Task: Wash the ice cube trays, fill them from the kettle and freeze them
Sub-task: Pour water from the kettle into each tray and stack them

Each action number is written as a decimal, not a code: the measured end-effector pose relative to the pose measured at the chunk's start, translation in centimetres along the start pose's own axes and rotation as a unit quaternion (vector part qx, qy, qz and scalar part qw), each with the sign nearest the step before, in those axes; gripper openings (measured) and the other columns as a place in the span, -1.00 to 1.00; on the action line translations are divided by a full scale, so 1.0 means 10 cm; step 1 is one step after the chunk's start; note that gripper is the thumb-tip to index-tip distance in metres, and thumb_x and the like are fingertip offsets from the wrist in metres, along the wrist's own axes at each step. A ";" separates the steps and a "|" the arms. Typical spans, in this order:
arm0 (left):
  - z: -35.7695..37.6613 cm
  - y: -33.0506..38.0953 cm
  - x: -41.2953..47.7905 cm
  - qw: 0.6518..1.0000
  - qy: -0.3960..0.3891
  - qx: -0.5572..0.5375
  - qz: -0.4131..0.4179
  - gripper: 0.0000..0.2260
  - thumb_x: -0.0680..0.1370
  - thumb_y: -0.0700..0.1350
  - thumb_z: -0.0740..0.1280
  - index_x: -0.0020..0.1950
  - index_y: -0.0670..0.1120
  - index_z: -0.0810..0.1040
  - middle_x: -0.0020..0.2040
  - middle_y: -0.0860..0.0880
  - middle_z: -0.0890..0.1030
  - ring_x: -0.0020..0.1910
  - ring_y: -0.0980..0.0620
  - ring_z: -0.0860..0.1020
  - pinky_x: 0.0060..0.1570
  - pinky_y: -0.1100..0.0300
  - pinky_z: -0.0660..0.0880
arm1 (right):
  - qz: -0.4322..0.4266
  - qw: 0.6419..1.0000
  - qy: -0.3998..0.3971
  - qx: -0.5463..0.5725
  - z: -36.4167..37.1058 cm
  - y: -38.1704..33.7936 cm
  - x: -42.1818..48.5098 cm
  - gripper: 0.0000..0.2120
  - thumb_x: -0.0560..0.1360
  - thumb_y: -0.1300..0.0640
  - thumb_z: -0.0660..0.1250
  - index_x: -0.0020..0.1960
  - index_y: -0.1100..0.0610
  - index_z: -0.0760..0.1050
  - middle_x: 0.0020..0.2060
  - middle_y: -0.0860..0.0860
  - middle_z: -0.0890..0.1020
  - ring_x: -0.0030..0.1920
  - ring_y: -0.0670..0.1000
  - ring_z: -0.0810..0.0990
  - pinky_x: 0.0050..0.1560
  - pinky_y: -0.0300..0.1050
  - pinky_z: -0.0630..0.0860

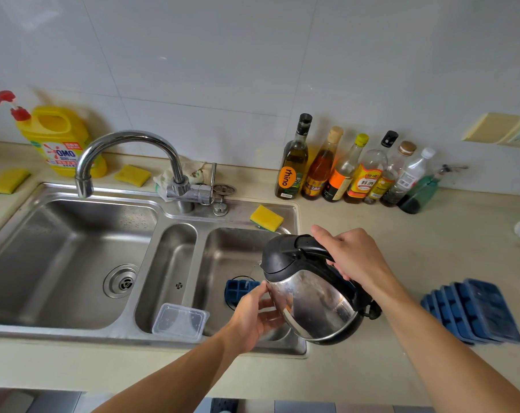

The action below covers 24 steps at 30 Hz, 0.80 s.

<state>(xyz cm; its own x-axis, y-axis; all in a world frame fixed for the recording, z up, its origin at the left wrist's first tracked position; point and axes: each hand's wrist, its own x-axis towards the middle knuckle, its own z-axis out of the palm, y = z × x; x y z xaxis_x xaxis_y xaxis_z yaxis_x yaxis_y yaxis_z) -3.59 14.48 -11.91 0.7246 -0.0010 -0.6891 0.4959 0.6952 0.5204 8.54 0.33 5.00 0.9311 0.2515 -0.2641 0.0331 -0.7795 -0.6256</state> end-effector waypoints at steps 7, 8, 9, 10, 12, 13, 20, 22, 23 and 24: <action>-0.03 0.00 -0.04 1.000 0.002 0.020 0.011 -0.47 0.72 0.08 0.11 -0.24 -0.10 0.72 0.05 -0.25 0.71 -0.04 -0.13 0.71 0.01 0.00 0.64 | -0.005 1.000 0.002 -0.011 0.02 -0.05 -0.03 -0.28 0.59 -0.28 0.27 -0.58 0.16 0.31 -0.69 0.02 0.40 -0.59 -0.19 0.54 -0.03 0.10 0.67; -0.04 0.01 -0.04 1.000 0.002 0.018 0.010 -0.49 0.72 0.08 0.11 -0.22 -0.11 0.71 0.04 -0.25 0.71 -0.04 -0.13 0.71 0.00 0.00 0.65 | -0.006 1.000 0.003 -0.011 0.02 -0.05 -0.03 -0.28 0.58 -0.28 0.27 -0.59 0.15 0.30 -0.69 0.02 0.40 -0.57 -0.19 0.56 -0.03 0.10 0.67; -0.05 0.01 -0.05 1.000 0.004 0.016 0.009 -0.51 0.72 0.07 0.11 -0.16 -0.13 0.70 0.04 -0.26 0.71 -0.04 -0.14 0.71 -0.02 0.01 0.65 | -0.007 1.000 0.002 -0.011 0.03 -0.05 -0.03 -0.27 0.59 -0.28 0.27 -0.60 0.15 0.30 -0.70 0.02 0.39 -0.57 -0.18 0.56 -0.01 0.10 0.67; -0.06 0.02 -0.05 1.000 0.005 0.010 0.007 -0.55 0.72 0.07 0.12 -0.08 -0.17 0.67 0.04 -0.27 0.71 -0.05 -0.14 0.71 -0.04 0.01 0.65 | -0.007 1.000 0.001 -0.008 0.04 -0.05 -0.02 -0.27 0.59 -0.28 0.27 -0.60 0.15 0.29 -0.70 0.02 0.39 -0.58 -0.18 0.55 0.00 0.12 0.67; -0.09 0.02 -0.04 1.000 0.008 -0.005 0.002 -0.56 0.71 0.07 0.14 0.07 -0.24 0.64 0.05 -0.29 0.69 -0.05 -0.17 0.71 -0.07 0.01 0.64 | -0.004 1.000 -0.001 0.003 0.06 -0.05 -0.01 -0.28 0.58 -0.27 0.29 -0.59 0.16 0.29 -0.70 0.03 0.38 -0.59 -0.17 0.53 0.02 0.15 0.68; -0.10 0.02 -0.03 1.000 0.009 -0.009 0.001 -0.56 0.71 0.07 0.14 0.13 -0.26 0.63 0.06 -0.29 0.69 -0.04 -0.18 0.71 -0.06 0.01 0.64 | -0.003 1.000 -0.003 0.007 0.07 -0.06 -0.01 -0.28 0.58 -0.27 0.29 -0.58 0.16 0.29 -0.69 0.03 0.38 -0.59 -0.16 0.54 0.02 0.17 0.68; -0.19 0.04 -0.01 1.000 0.026 -0.003 0.004 -0.54 0.71 0.09 0.15 0.26 -0.27 0.60 0.12 -0.29 0.68 0.02 -0.19 0.70 0.04 -0.06 0.63 | -0.005 1.000 -0.011 0.011 0.16 -0.10 0.05 -0.30 0.56 -0.30 0.29 -0.57 0.15 0.32 -0.68 0.01 0.41 -0.60 -0.17 0.53 0.00 0.19 0.69; -0.21 0.06 -0.01 1.000 0.029 -0.007 0.007 -0.56 0.71 0.08 0.15 0.27 -0.27 0.58 0.12 -0.31 0.68 0.01 -0.19 0.70 0.04 -0.06 0.63 | -0.006 1.000 -0.011 0.009 0.18 -0.12 0.06 -0.29 0.56 -0.31 0.28 -0.58 0.14 0.32 -0.69 0.00 0.42 -0.59 -0.17 0.54 0.00 0.17 0.70; -0.22 0.06 0.00 1.000 0.029 -0.007 0.009 -0.55 0.71 0.07 0.16 0.27 -0.27 0.58 0.13 -0.31 0.67 0.02 -0.20 0.69 0.05 -0.07 0.63 | -0.007 1.000 -0.011 0.008 0.19 -0.13 0.06 -0.29 0.56 -0.31 0.28 -0.58 0.14 0.32 -0.69 0.00 0.42 -0.57 -0.16 0.56 0.00 0.17 0.70; -0.24 0.07 0.00 1.000 0.026 -0.006 0.010 -0.55 0.71 0.07 0.16 0.26 -0.28 0.59 0.13 -0.31 0.67 0.02 -0.20 0.69 0.08 -0.08 0.63 | -0.008 1.000 -0.011 0.007 0.20 -0.14 0.07 -0.29 0.56 -0.32 0.28 -0.57 0.14 0.32 -0.69 0.00 0.42 -0.55 -0.15 0.59 0.00 0.16 0.69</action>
<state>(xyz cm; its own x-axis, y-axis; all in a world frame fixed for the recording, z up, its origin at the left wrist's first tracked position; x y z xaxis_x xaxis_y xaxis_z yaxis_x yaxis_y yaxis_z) -4.41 16.65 -12.74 0.7090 0.0498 -0.7035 0.4748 0.7039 0.5283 8.43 2.73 4.24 0.9220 0.2771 -0.2705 0.0430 -0.7676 -0.6395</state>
